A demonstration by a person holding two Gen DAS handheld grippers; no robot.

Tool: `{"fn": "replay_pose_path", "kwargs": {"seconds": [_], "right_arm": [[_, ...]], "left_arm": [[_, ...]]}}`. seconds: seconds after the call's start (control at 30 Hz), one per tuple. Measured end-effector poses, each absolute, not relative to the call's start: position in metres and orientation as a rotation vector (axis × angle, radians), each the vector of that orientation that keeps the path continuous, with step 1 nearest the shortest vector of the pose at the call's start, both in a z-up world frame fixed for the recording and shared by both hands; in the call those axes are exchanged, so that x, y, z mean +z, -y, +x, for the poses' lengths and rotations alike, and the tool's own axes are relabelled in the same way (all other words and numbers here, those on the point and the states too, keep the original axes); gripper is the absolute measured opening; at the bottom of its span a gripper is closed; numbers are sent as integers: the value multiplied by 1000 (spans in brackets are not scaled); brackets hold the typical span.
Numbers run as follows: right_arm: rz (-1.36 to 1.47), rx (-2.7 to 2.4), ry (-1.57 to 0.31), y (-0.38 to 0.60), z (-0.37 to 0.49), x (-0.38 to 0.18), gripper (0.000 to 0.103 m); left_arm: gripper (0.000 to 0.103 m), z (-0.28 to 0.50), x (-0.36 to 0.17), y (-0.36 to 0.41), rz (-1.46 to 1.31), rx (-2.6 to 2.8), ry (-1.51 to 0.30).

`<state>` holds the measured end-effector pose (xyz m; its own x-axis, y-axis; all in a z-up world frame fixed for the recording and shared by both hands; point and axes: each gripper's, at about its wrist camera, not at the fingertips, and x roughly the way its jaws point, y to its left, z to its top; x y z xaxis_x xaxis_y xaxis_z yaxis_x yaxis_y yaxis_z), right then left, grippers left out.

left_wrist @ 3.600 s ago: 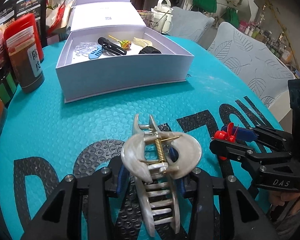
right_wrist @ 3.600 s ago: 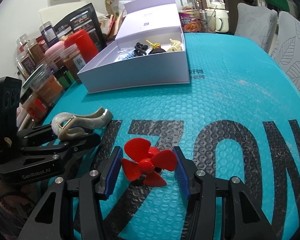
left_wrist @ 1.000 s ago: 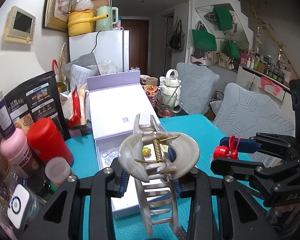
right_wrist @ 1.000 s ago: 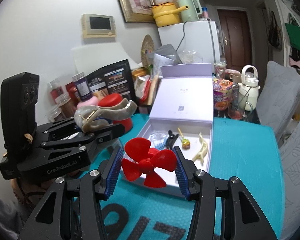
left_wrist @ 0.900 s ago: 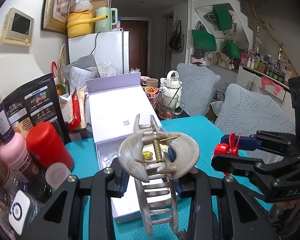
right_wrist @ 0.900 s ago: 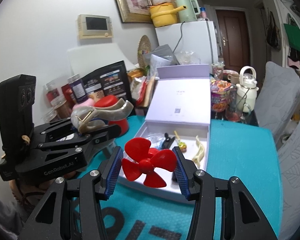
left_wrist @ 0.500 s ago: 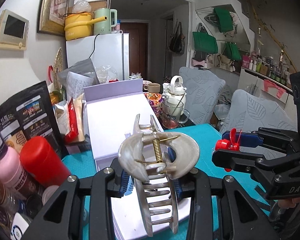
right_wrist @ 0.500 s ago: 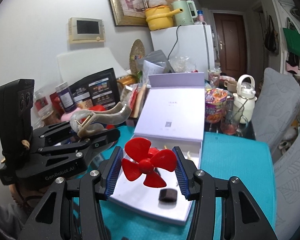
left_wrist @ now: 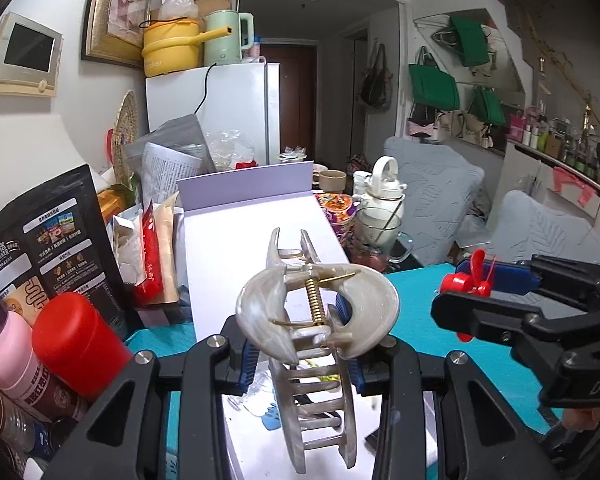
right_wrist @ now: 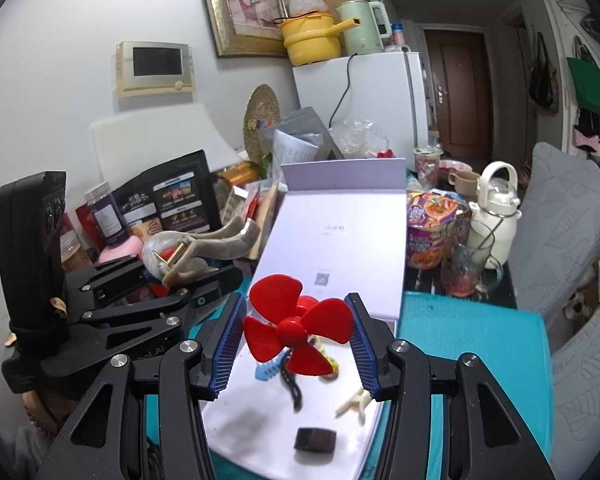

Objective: Organize rigid objects
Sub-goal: 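Carry the pearl claw clip and red fan with both tools over the white box, then open both tools to drop the pearl clip and red fan into the box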

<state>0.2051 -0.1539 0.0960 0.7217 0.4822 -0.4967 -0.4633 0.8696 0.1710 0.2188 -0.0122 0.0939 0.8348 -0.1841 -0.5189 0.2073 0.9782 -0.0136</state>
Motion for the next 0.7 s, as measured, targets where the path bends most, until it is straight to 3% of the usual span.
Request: {"fn": "replay_pose_path", "kwargs": {"seconds": [0.7], "right_arm": [[-2, 530, -683, 143, 261, 40, 50]], "left_arm": [[35, 271, 33, 4, 59, -168, -725]]}}
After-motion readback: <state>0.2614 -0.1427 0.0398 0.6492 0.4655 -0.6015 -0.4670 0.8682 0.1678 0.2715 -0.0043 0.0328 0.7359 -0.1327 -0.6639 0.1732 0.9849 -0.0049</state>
